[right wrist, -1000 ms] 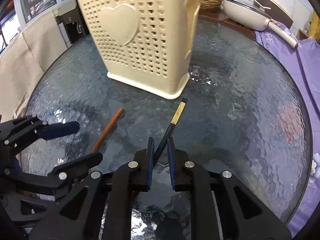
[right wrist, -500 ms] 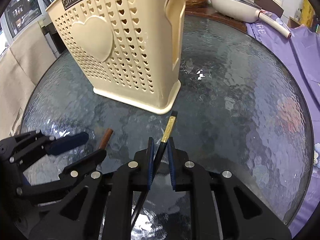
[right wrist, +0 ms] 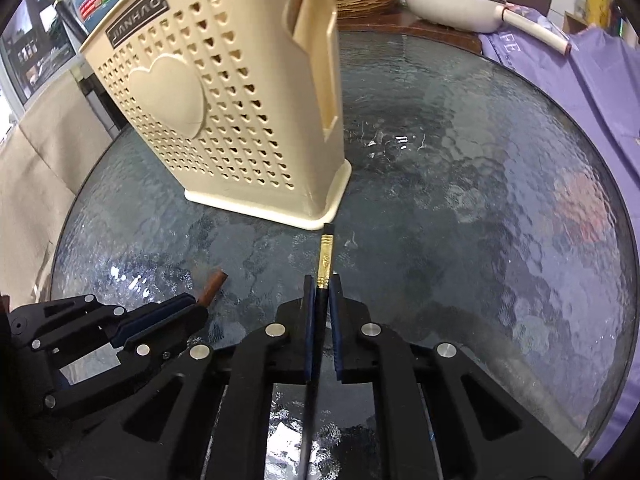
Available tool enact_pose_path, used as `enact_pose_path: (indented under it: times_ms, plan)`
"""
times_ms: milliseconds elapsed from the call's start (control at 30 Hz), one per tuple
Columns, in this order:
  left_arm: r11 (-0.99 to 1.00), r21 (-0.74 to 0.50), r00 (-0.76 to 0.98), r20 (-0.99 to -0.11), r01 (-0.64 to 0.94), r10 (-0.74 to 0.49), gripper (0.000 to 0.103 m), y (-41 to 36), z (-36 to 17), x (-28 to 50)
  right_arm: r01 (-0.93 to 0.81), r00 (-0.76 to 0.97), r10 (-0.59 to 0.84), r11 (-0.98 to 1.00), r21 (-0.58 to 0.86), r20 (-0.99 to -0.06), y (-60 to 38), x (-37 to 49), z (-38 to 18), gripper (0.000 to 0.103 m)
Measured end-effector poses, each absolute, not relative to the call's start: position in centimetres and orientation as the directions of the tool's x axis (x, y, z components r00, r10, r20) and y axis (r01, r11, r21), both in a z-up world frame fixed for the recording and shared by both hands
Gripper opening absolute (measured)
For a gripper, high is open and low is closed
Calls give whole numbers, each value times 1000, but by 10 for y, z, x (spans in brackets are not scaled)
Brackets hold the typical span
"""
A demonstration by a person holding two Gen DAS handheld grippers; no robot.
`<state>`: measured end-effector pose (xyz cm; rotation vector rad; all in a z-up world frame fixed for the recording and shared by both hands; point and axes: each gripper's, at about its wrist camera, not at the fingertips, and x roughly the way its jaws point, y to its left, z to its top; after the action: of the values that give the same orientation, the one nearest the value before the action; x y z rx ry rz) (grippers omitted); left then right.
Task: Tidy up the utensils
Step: 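Close the left tool on the brown chopstick while the right tool holds the black chopstick, then lift both chopsticks and carry them up over the cream holder with both tools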
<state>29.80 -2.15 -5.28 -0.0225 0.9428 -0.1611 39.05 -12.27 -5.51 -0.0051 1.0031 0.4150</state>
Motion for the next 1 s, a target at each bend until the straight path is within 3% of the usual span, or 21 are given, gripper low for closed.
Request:
enact_pose_path:
  times_ms: [267,500,733,1000]
  plan:
    - [983,-135,647,-739,128,-185,7,-10,-16,285,-341,507,432,895,287,-746,-144,380,-38,7]
    - [975,-174,738,-639,136,-217,7,1,34,264,-409,561,562,826,387,-608,-165,359,3,7]
    - [966,-166,791,-554,200,-259,7,-5,75,234,-498,608,632,775,389,-481,-181,322,42,7]
    - [953,-186,818,-491,239,-301,6,3,102,210,-549,630,668,744,381,-398,-195,285,77,7]
